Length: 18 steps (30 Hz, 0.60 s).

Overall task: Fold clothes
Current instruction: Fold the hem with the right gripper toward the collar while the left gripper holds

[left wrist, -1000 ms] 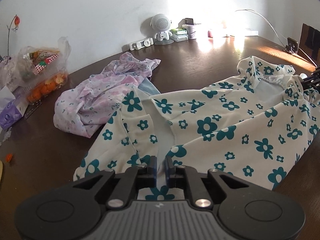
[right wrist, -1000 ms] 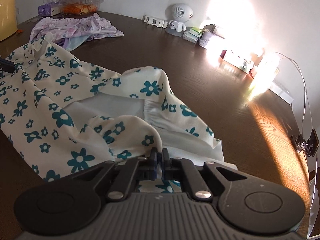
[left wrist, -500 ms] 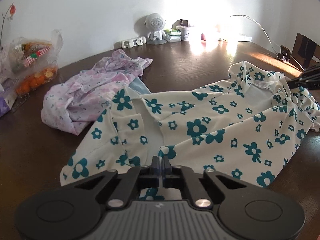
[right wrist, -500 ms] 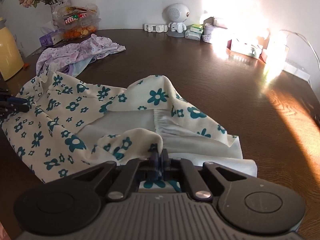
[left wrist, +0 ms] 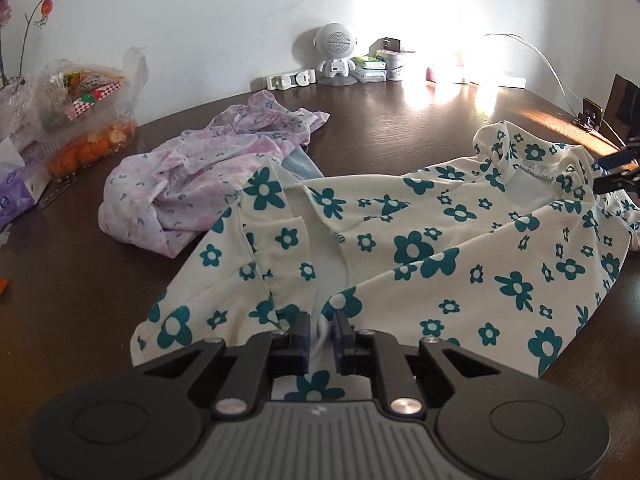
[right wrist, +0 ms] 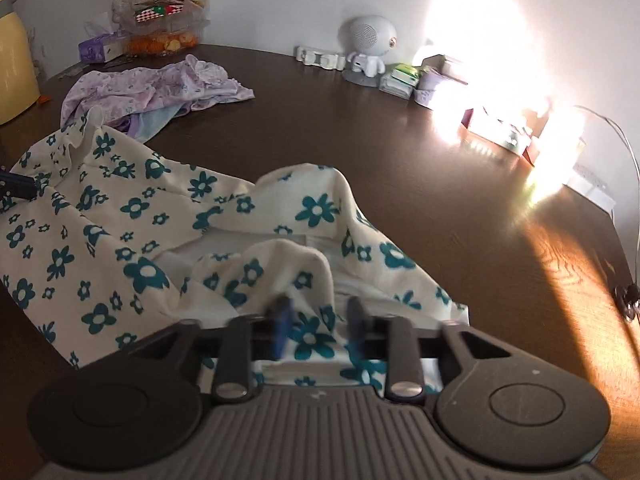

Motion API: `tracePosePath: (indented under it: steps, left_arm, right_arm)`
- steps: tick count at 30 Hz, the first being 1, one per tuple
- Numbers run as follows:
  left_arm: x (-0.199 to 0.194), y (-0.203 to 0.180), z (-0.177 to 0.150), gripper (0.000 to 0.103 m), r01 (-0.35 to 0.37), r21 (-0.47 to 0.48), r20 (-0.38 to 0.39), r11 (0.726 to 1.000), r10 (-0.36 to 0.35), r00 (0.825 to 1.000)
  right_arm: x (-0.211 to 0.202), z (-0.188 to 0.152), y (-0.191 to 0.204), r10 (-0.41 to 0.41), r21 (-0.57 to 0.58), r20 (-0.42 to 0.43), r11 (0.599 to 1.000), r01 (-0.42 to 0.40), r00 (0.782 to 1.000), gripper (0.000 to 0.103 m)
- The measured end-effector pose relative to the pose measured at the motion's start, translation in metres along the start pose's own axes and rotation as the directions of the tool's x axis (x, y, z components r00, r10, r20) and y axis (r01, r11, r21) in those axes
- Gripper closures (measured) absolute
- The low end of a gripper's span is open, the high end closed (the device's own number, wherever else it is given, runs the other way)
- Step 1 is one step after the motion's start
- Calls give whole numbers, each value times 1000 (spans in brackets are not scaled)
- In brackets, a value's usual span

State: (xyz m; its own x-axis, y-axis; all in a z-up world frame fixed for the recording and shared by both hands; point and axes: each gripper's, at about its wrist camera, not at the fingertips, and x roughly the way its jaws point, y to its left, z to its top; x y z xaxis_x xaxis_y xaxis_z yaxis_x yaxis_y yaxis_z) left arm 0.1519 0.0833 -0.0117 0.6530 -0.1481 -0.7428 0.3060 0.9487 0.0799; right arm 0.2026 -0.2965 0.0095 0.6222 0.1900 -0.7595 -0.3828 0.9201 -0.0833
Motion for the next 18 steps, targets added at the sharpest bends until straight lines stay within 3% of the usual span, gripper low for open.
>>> tracePosePath:
  steps: [4, 7, 12, 14, 16, 18]
  left_arm:
    - [0, 2, -1, 80, -1, -13, 7, 1000, 1, 1000]
    - [0, 1, -2, 78, -4, -7, 8, 1000, 4, 1000]
    - [0, -3, -3, 77, -12, 4, 3, 1000, 12, 1000]
    - [-1, -4, -4, 77, -13, -2, 1, 1000, 13, 1000]
    - [-1, -4, -5, 77, -14, -5, 1, 1000, 14, 1000]
    - [-1, -4, -6, 77, -15, -6, 0, 1000, 15, 1000]
  right_arm:
    - [-37, -33, -23, -11, 113, 24, 994, 9, 1000, 41]
    - [-60, -65, -27, -29, 125, 8, 992, 28, 1000, 41]
    - [-62, -94, -40, -37, 180, -18, 983, 40, 999, 41]
    - [-53, -94, -43, -8, 185, -31, 983, 14, 999, 48]
    - [-44, -92, -43, 38, 179, -51, 983, -29, 998, 88]
    - [-44, -83, -41, 38, 166, -45, 986, -30, 998, 95]
